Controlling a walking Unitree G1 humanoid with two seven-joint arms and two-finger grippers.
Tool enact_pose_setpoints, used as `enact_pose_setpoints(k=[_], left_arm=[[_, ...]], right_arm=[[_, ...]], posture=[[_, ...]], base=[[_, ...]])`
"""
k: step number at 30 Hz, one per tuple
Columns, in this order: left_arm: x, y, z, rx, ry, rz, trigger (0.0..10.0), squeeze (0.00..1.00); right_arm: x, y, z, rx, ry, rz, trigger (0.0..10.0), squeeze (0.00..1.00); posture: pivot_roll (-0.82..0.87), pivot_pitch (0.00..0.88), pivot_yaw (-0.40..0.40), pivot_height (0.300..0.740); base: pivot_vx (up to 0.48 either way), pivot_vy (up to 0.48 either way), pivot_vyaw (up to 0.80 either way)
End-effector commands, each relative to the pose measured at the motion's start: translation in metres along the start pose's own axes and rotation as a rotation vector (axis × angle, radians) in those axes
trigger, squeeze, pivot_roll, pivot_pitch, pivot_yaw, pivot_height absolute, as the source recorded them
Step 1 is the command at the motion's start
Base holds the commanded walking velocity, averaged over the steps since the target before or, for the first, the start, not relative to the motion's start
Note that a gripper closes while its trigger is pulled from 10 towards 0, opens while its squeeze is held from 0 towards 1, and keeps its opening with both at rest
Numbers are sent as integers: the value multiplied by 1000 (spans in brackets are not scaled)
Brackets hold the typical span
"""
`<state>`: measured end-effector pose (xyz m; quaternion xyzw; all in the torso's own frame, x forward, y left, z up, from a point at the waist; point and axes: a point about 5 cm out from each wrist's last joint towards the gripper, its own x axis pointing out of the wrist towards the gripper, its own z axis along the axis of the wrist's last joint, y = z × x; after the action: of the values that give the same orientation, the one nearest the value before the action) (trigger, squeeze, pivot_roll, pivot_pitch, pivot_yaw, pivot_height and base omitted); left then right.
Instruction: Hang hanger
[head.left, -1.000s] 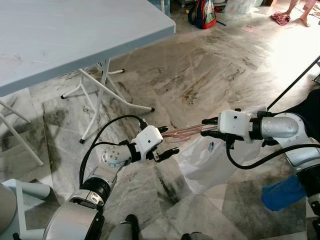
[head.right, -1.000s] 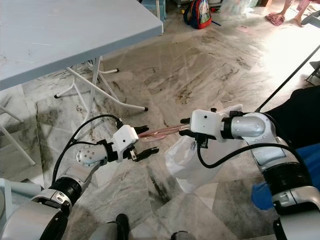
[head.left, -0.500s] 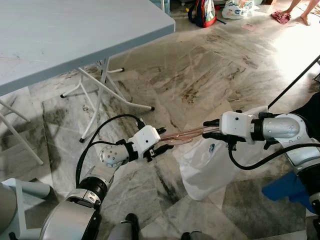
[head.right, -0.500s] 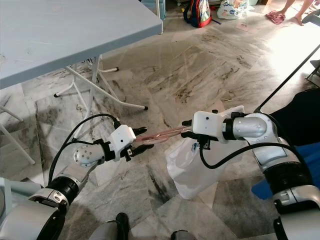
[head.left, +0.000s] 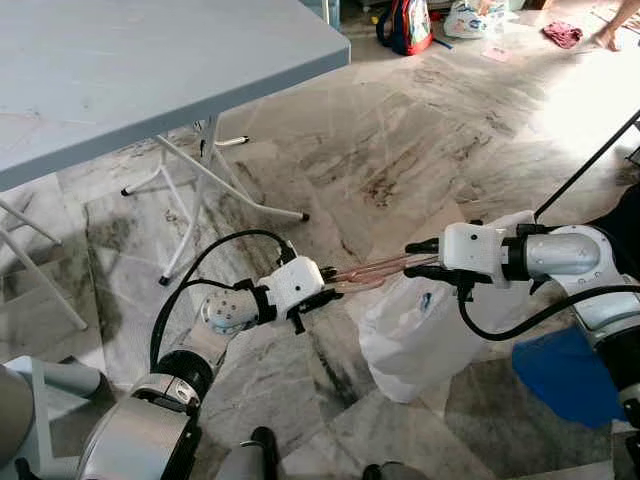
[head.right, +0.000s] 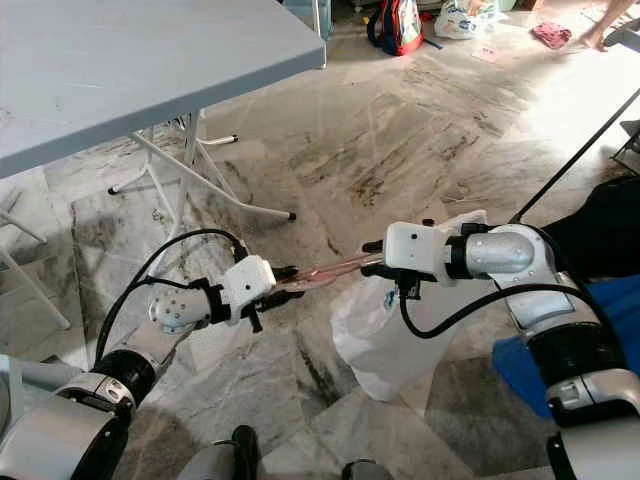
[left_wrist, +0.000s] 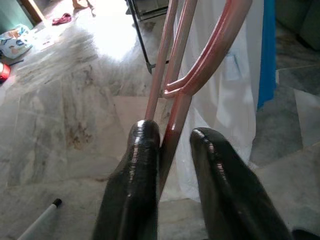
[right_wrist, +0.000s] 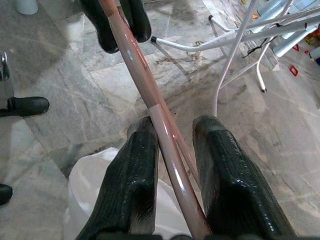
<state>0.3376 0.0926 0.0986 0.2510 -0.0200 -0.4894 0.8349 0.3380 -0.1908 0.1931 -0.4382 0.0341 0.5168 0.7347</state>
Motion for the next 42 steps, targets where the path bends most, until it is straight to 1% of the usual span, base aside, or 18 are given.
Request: enact_pose_setpoints(k=[1, 15, 24, 25, 26, 27, 31, 32, 33, 37, 42], left_arm=[[0, -6, -5, 0, 25, -22, 0, 0], [1, -6, -6, 13, 44, -24, 0, 0], [1, -10, -8, 1, 48, -21, 0, 0], [1, -10, -9, -1, 48, -18, 0, 0], [1, -10, -9, -2, 48, -17, 0, 0], [1, -10, -9, -7, 48, -10, 0, 0], [1, -10, -10, -16, 52, 1, 0, 0], [0, -11, -12, -33, 53, 15, 0, 0], [0, -11, -12, -33, 53, 15, 0, 0], [-2, -7, -12, -75, 37, 75, 0, 0], [-4, -4, -13, -99, 27, 117, 0, 0]], right_arm=[[-5, -8, 9, -37, -26, -10, 10000, 0], [-4, -7, 12, -38, -31, -3, 10000, 0], [-5, -6, 11, -26, -31, 12, 10000, 0], [-5, -6, 11, -22, -34, 19, 10000, 106], [-5, -6, 11, -20, -35, 24, 10000, 106], [-5, -6, 12, -18, -38, 25, 10000, 1000], [-5, -5, 12, -8, -45, 42, 10000, 1000], [-6, -5, 13, -4, -43, 61, 10000, 1000], [-6, -5, 13, -4, -43, 61, 10000, 1000], [-7, -4, 11, 1, -31, 82, 10000, 1000], [-7, -4, 11, 1, -35, 84, 10000, 1000]], posture=[[-106, 240, 12, 740], [-105, 234, 11, 740], [-107, 235, 9, 740], [-107, 234, 8, 740], [-107, 234, 8, 740], [-107, 234, 7, 740], [-107, 232, 4, 740], [-106, 229, 1, 740], [-106, 229, 1, 740], [-102, 228, -4, 740], [-102, 229, -5, 740]], base=[[0, 0, 0], [0, 0, 0], [0, 0, 0], [0, 0, 0], [0, 0, 0], [0, 0, 0], [0, 0, 0], [0, 0, 0], [0, 0, 0], [0, 0, 0], [0, 0, 0]])
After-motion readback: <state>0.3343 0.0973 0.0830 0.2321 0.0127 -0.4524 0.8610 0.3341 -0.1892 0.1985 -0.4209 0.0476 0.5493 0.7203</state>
